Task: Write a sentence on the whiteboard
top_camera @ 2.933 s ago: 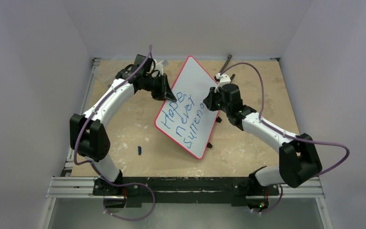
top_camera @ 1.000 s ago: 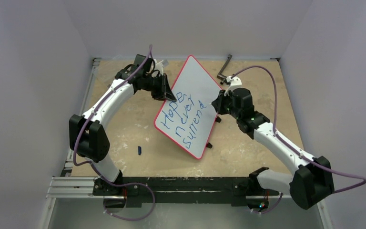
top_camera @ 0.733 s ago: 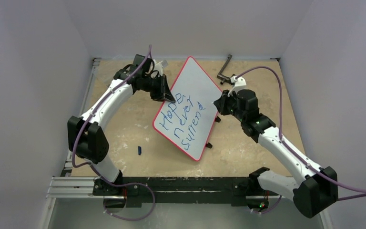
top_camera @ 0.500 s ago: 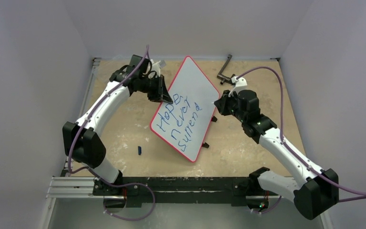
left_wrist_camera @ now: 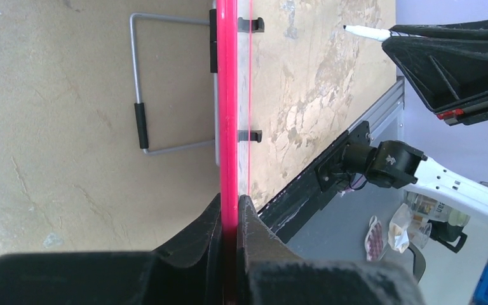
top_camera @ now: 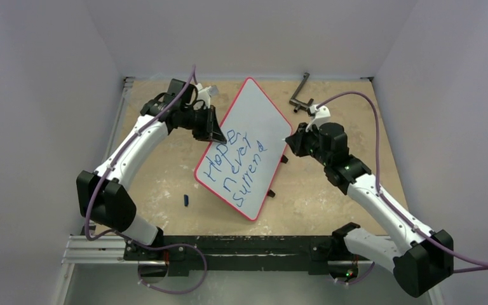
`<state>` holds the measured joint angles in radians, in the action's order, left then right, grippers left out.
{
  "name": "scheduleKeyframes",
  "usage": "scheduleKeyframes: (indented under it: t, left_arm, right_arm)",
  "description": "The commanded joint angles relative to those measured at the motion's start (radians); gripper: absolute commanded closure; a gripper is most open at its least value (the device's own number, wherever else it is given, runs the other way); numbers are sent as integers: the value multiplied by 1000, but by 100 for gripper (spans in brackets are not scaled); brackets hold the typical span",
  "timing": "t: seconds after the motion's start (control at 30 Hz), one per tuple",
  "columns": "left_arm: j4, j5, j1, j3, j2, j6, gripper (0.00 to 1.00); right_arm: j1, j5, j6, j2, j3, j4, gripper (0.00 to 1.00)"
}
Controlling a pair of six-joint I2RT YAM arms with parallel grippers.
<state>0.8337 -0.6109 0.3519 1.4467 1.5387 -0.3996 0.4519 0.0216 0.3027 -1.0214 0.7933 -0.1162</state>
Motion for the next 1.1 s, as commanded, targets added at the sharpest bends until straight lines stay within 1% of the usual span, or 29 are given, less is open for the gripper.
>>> scheduleKeyframes:
  t: [0.0,0.13,0.3,0.6,0.83,1.07]
  left_arm:
    - [-29,10,-1,-26,-58,99,100]
    - [-20,37,-1,-26,-38,112,100]
    - [-8,75,-1,-11,-9,118,100]
    - [8,118,-1,1,8,126,100]
    - [14,143,0,4,17,129,100]
    - [19,160,2,7,23,133,100]
  right_arm:
    - [2,45,6,25,-24,23,100]
    - [2,76,3,33,-49,61,100]
    - [2,134,6,47,-93,150,100]
    - [2,202,-12,73,-165,260,100]
    - [1,235,-17,99,-223,349,100]
    - [2,254,-21,81,-247,413,100]
